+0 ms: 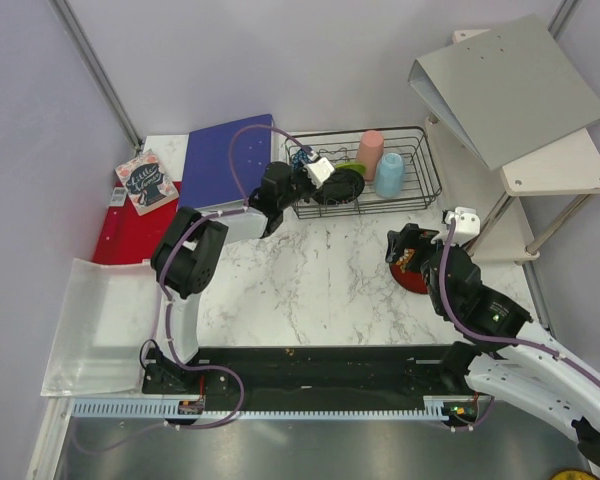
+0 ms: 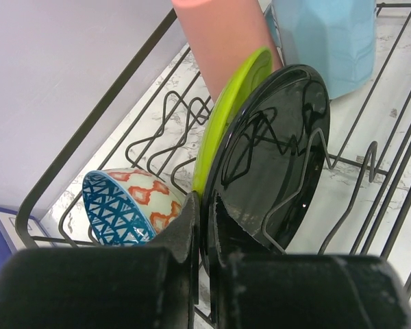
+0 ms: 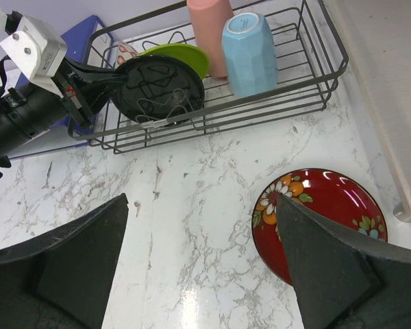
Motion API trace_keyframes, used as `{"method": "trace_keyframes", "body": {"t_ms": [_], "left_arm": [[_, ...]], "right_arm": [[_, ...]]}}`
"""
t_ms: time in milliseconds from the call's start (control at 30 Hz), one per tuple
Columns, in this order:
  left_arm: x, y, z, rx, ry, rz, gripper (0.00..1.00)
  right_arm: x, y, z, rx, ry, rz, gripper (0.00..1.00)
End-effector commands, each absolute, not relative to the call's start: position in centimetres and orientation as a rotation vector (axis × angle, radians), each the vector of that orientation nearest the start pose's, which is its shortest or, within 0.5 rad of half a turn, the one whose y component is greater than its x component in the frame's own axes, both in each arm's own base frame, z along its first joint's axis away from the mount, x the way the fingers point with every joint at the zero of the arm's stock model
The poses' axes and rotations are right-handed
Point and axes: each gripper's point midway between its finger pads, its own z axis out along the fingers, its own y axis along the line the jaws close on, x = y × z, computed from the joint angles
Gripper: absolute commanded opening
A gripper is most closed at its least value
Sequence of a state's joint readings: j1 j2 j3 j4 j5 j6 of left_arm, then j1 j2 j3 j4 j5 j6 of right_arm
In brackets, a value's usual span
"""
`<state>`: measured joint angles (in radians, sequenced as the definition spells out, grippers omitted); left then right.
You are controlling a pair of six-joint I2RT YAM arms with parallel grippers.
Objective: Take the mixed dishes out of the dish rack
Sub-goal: Pick up the plate from the dish rack.
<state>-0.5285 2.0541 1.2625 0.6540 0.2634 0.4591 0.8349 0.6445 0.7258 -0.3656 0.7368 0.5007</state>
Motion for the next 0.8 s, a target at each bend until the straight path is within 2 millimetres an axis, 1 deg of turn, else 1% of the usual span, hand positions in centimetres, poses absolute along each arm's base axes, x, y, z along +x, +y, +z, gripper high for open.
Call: {"method": "trace_keyframes", "body": {"t_ms": [0, 33, 100, 267, 333, 400, 467, 500, 533, 567, 633, 667, 733, 767], "left_arm": [[50.3, -31.8, 18.9, 0.907, 1.325, -0.225, 0.02], [50.1, -31.6, 18.8, 0.906, 1.329, -0.226, 0.02], [49.8, -31.4, 19.8, 0.898, 1.314, -0.223, 0.02], [49.4, -30.7, 20.2, 0.899, 1.314, -0.193, 0.02], [49.3, -30.6, 20.6, 0.898, 1.307, -0.186, 0.02], [49.3, -30.5, 21.2, 0.889, 1.300, -0.181, 0.02], [49.2, -30.4, 22.2, 0.874, 1.287, -0.184, 0.02], [49.3, -30.4, 22.9, 0.866, 1.278, -0.184, 0.02], [49.1, -30.3, 24.1, 0.850, 1.261, -0.188, 0.02], [49.0, -30.3, 24.8, 0.845, 1.250, -0.189, 0.02], [48.7, -30.1, 26.9, 0.825, 1.218, -0.191, 0.02], [48.2, -29.9, 28.8, 0.811, 1.189, -0.194, 0.02], [47.7, -29.7, 30.8, 0.792, 1.165, -0.197, 0.02], [47.0, -29.3, 33.0, 0.773, 1.135, -0.194, 0.02]], "right_arm": [[24.2, 11.6, 26.2, 0.225, 1.752, 0.314, 0.96], [24.2, 11.5, 26.2, 0.227, 1.750, 0.318, 0.96], [24.1, 11.6, 26.2, 0.230, 1.751, 0.326, 0.96], [23.8, 11.5, 26.3, 0.236, 1.742, 0.350, 0.96], [23.7, 11.5, 26.3, 0.239, 1.740, 0.358, 0.96], [23.7, 11.4, 26.3, 0.240, 1.739, 0.359, 0.96], [23.6, 11.3, 26.4, 0.243, 1.735, 0.361, 0.96], [23.6, 11.3, 26.5, 0.242, 1.734, 0.365, 0.96], [23.6, 11.3, 26.5, 0.242, 1.734, 0.365, 0.96], [23.6, 11.4, 26.6, 0.245, 1.733, 0.369, 0.96], [23.6, 11.4, 26.7, 0.243, 1.733, 0.371, 0.96], [23.6, 11.4, 26.8, 0.244, 1.733, 0.370, 0.96], [23.6, 11.5, 26.9, 0.243, 1.731, 0.377, 0.96], [23.6, 11.6, 27.1, 0.243, 1.729, 0.383, 0.96]]}}
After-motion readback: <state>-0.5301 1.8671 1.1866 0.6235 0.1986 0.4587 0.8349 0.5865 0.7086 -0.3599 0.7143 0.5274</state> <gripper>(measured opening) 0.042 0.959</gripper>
